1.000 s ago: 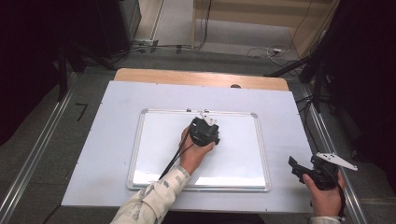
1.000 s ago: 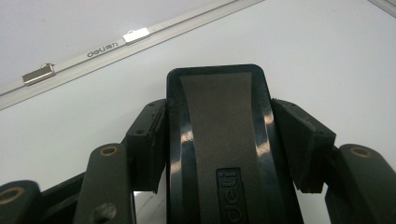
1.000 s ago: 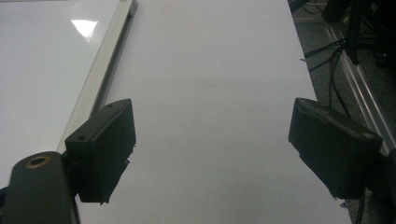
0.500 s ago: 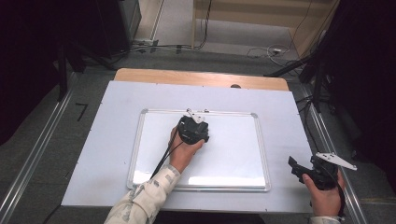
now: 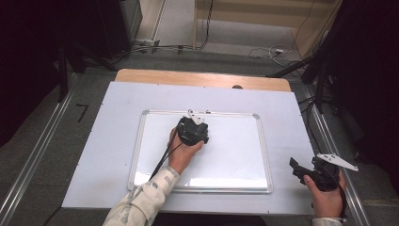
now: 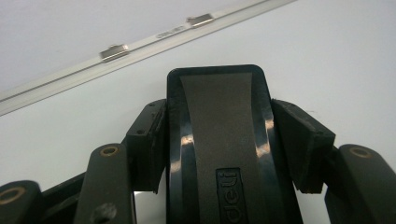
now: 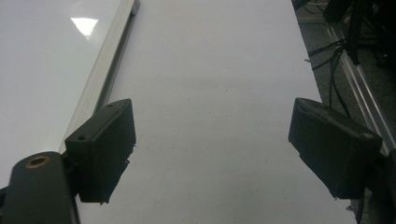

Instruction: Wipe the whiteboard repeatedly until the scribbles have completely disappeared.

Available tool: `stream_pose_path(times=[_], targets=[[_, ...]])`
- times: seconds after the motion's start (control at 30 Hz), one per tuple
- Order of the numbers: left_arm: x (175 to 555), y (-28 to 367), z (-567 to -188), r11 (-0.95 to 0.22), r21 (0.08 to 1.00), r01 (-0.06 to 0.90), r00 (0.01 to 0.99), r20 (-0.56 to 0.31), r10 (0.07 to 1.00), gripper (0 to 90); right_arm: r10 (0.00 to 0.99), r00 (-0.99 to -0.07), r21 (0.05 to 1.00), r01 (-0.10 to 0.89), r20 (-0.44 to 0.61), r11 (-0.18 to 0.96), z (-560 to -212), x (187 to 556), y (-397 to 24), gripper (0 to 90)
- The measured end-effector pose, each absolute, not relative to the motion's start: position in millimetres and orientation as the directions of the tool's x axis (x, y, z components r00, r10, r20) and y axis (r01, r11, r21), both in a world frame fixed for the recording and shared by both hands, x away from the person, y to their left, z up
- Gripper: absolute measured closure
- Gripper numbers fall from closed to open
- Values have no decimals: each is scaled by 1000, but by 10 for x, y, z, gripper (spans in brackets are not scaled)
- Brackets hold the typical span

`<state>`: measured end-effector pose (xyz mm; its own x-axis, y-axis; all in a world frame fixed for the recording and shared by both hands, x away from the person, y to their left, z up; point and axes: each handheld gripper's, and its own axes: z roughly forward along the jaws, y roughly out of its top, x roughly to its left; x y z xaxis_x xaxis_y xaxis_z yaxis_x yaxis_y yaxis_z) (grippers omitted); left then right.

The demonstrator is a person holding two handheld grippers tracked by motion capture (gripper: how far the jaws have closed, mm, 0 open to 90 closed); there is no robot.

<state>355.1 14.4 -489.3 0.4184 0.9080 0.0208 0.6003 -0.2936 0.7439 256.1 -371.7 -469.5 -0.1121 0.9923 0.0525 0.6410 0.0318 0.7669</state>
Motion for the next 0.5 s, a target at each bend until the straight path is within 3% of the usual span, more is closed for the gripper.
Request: stream_pose_path(times=[0.3,0.5], targets=[[3479,-126,-4891,-337,741,581,474,28,880,404,992,-114,771,637,55,31,-4692,2557,-3729,134],[3473,-134,-4890,-322,740,591,457,22,889,403,992,-119,771,636,50,38,-4692,2572,-3716,134]])
